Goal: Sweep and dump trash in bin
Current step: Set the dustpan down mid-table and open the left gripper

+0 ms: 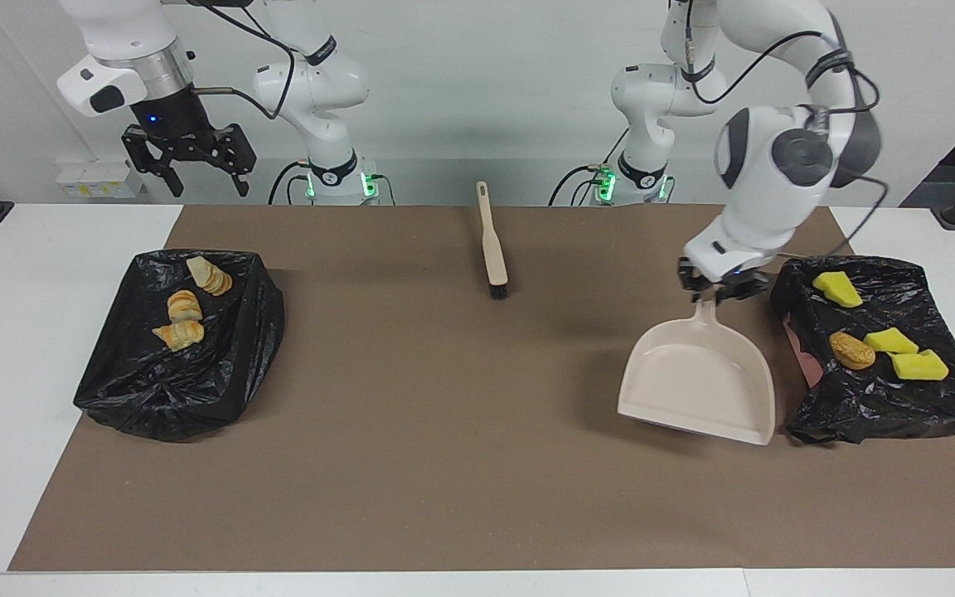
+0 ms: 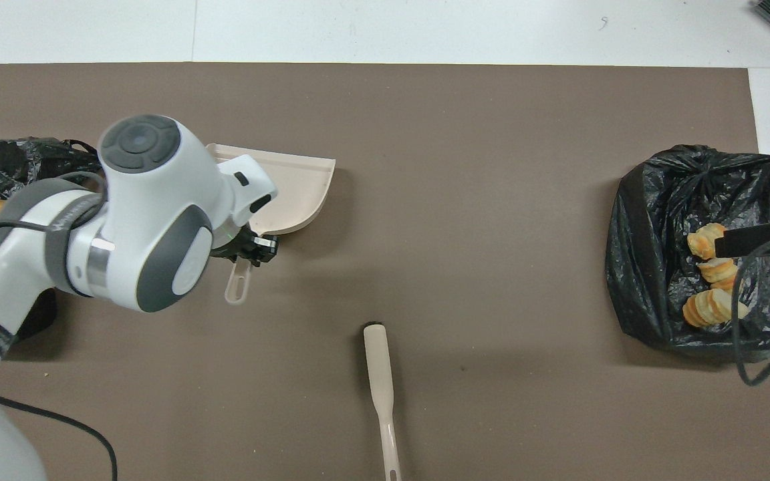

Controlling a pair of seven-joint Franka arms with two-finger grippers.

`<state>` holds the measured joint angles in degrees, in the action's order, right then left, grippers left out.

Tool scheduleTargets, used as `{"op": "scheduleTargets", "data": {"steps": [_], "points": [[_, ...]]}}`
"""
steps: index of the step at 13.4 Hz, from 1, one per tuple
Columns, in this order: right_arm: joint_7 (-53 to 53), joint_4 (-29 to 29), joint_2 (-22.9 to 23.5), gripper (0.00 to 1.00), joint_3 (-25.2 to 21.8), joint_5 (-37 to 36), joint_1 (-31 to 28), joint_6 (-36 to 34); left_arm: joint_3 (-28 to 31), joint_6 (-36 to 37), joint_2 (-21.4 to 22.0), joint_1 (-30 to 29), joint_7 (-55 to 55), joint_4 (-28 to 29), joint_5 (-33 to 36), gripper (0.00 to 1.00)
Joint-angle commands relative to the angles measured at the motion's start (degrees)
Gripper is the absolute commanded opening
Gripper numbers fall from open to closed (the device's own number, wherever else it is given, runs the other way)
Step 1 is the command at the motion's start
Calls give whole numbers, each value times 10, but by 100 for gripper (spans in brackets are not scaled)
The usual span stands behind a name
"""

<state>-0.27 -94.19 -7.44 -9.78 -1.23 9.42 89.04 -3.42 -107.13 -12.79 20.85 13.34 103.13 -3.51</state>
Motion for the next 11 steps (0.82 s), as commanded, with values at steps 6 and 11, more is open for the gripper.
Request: {"op": "scheduleTargets", "data": {"steps": [6, 11], "points": [[-15, -5, -6, 100, 2, 0, -6, 2, 12, -101, -49, 97, 154, -24, -50, 0], [-15, -5, -6, 100, 2, 0, -6, 1, 12, -172, -79, 111, 212, -14, -50, 46]]}}
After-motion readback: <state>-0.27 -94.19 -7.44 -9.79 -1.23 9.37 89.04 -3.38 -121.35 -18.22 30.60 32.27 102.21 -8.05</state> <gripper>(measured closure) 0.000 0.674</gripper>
